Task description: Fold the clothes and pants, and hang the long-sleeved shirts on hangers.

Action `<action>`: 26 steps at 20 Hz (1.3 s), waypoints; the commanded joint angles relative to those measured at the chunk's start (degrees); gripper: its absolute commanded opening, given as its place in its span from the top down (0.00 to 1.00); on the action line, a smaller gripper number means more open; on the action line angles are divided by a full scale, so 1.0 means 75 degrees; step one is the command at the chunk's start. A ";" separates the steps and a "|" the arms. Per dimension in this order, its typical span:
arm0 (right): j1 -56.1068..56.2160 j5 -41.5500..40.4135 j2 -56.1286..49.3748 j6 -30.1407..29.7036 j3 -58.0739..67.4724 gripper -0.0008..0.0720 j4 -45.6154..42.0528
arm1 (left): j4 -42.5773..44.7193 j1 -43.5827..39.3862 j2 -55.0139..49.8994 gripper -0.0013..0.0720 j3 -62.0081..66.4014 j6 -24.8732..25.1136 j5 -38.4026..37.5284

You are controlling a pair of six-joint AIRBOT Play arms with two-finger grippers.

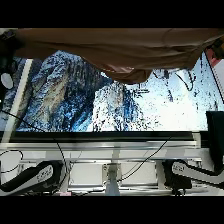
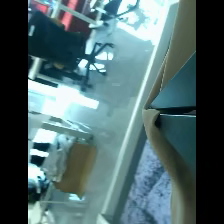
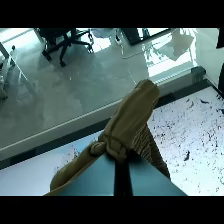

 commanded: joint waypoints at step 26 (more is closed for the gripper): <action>-0.0131 0.4937 0.0944 0.0213 -0.3850 0.25 -0.2101 | -0.0096 -0.0038 0.0507 0.08 -0.3791 0.0201 -0.7230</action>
